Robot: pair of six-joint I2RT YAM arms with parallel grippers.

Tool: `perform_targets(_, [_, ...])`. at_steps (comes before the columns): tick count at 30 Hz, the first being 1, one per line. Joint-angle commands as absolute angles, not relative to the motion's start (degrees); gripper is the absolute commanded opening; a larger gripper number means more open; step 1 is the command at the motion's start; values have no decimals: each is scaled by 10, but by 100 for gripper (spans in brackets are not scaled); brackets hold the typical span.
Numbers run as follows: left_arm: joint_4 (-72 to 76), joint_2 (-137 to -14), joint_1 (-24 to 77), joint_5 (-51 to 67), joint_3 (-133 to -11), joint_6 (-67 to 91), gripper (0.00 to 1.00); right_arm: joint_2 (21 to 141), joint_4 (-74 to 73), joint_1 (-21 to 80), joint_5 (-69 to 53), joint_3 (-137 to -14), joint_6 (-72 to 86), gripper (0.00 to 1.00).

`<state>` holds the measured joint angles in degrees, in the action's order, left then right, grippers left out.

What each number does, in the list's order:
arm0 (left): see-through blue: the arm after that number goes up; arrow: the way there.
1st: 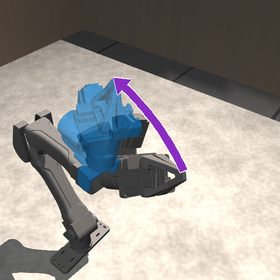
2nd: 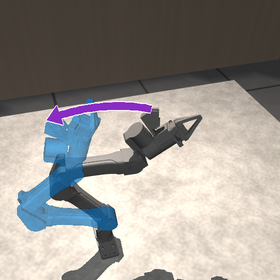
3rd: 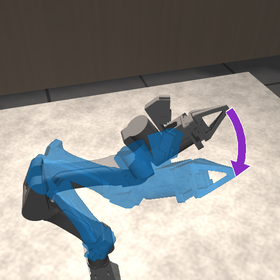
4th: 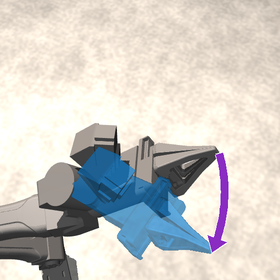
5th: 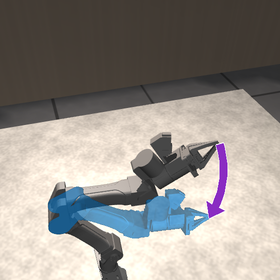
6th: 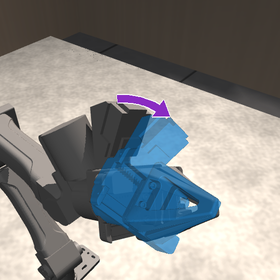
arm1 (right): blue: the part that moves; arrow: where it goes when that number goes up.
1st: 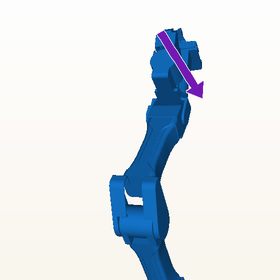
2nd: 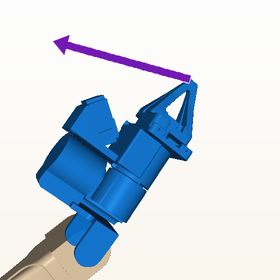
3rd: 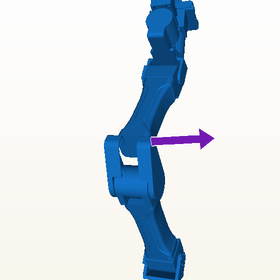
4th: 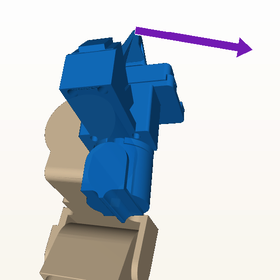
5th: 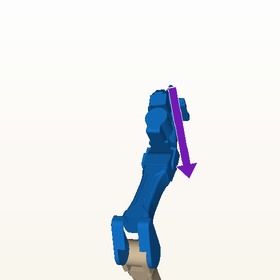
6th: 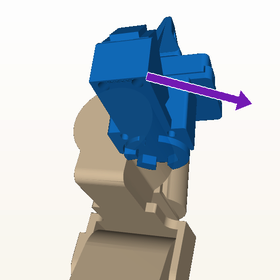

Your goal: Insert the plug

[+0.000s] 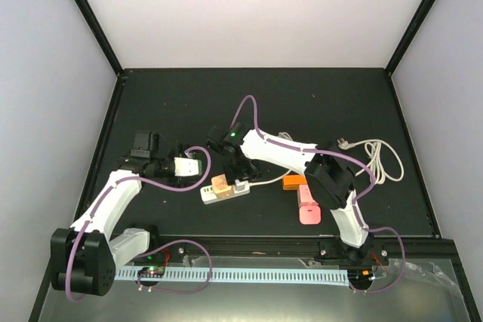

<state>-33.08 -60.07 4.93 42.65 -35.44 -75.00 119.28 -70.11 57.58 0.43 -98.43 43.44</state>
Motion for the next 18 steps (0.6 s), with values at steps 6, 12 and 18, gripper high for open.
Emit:
perform_targets(6, [-352, -606, 46, 468, -380, -778, 93, 1143, -682, 581, -10, -986, 440, 71])
perform_targets(12, [-371, -617, 51, 523, -384, -795, 90, 1119, -668, 581, -21, -962, 444, 69])
perform_targets(18, [-363, -639, 74, 521, -399, -779, 86, 1098, -666, 580, -15, -968, 441, 62])
